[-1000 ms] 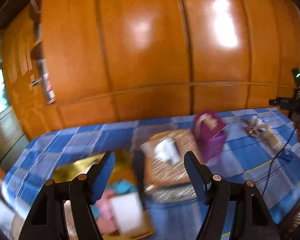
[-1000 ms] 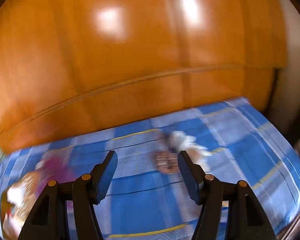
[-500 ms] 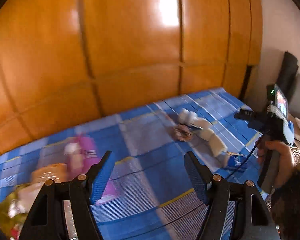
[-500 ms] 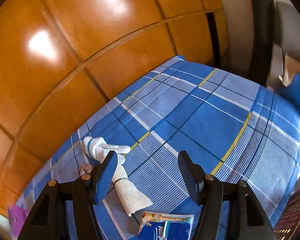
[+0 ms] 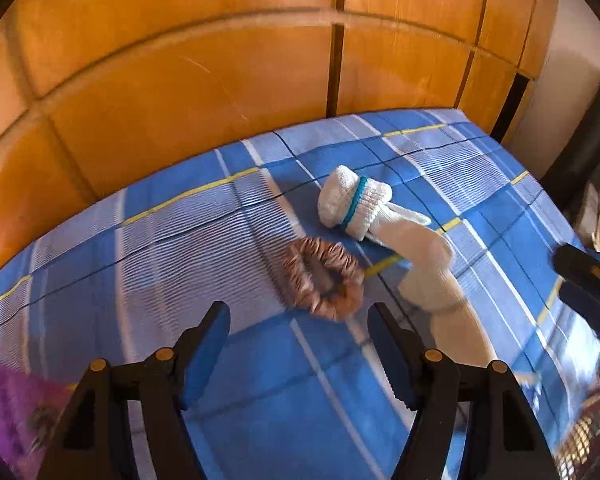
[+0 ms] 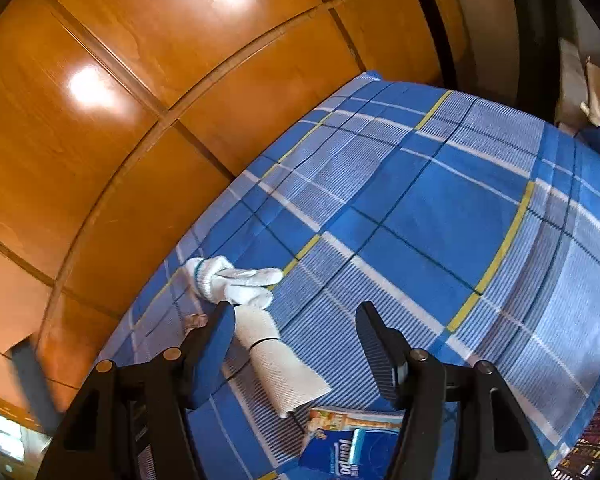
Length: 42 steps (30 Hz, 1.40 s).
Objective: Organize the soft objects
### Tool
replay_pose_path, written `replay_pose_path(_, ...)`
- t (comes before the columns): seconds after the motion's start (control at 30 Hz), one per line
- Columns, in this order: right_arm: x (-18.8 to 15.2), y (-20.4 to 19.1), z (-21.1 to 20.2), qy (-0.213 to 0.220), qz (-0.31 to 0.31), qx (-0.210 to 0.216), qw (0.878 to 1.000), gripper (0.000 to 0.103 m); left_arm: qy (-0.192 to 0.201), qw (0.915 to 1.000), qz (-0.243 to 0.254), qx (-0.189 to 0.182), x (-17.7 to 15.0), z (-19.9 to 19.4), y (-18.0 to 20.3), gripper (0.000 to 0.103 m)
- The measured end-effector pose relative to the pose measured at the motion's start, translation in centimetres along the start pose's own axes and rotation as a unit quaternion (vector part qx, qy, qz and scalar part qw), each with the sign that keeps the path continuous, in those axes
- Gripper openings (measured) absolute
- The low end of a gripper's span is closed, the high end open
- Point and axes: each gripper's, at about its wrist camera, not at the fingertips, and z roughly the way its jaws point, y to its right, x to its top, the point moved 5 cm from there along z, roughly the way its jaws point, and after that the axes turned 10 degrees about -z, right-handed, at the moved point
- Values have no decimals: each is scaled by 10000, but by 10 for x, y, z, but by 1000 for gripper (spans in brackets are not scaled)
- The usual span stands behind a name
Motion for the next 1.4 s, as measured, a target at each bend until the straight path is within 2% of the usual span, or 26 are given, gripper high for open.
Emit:
replay_pose_path(0.1, 0, -1, -1, 11, 32, 79, 10000, 64, -228, 9997, 31, 9, 7, 29, 9, 75)
replay_pose_path(0.23, -1, -2, 0, -31, 46, 156, 9999, 64, -315, 9993, 131, 177, 15, 57, 14, 75)
replay_pose_path(0.27, -1, -3, 0, -37, 38, 160, 9999, 64, -350, 9990, 148, 229, 16, 64, 12, 72)
replay_pose_path(0.3, -1, -3, 0, -34, 11, 154, 9999, 64, -407, 9990, 92, 136, 15, 69, 10, 59)
replay_pose_path(0.33, -1, -4, 1, -31, -5, 157, 9999, 64, -407, 9992, 20, -47, 15, 70, 10, 55)
replay_pose_path(0.37, -1, -5, 1, -32, -26, 153, 9999, 64, -313, 9995, 80, -48, 15, 66, 11, 28)
replay_pose_path(0.4, -2, -5, 2, -57, -59, 119, 9999, 64, -292, 9995, 146, -53, 13, 63, 11, 15)
replay_pose_path(0.47, -3, -7, 5, -136, -115, 117, 9998, 64, -323, 9994, 51, -151, 5, 55, 5, 12)
replay_pose_path(0.6, -8, -16, 10, -298, -383, 119, 9988, 64, -330, 9991, -144, -202, -26, 34, -16, 12)
replay_pose_path(0.67, -10, -29, 15, -468, -713, 158, 9962, 64, -324, 9993, -115, -171, -42, 22, -22, 12)
replay_pose_path(0.77, -10, -56, 28, -799, -1513, 199, 9851, 64, -222, 9997, -37, -47, -69, 4, -38, 12)
replay_pose_path(0.83, -3, -81, 43, -850, -2391, 87, 9672, 64, -142, 9999, 8, 39, -83, -4, -47, 12)
replay_pose_path(0.93, 8, -102, 76, -1009, -3262, -167, 9397, 65, -57, 10000, 29, 58, -93, -11, -55, 12)
replay_pose_path(1.03, 17, -115, 114, -1191, -3811, -518, 9153, 65, 15, 10000, 33, 14, -96, -12, -59, 12)
replay_pose_path(1.1, 17, -119, 133, -1382, -3924, -526, 9078, 66, 51, 10000, -18, 12, -97, -13, -61, 12)
replay_pose_path(1.17, 16, -119, 152, -1555, -3901, -565, 9058, 66, 153, 9999, -25, 31, -98, -13, -61, 12)
replay_pose_path(1.2, 12, -120, 161, -1683, -3904, -465, 9039, 60, 198, 9998, -20, 38, -98, -12, -60, 12)
replay_pose_path(1.23, 7, -120, 169, -1785, -3904, -496, 9018, 39, 243, 9997, -6, 43, -98, -11, -59, 12)
replay_pose_path(1.27, 4, -119, 173, -1774, -3914, -595, 9010, 38, 273, 9996, -1, 35, -98, -12, -59, 12)
replay_pose_path(1.33, 2, -121, 170, -1599, -3928, -633, 9034, 27, 281, 9996, -42, -21, -97, -11, -60, 12)
replay_pose_path(1.4, 1, -124, 161, -1533, -3897, -541, 9065, 25, 272, 9996, -72, -85, -96, -11, -62, 12)
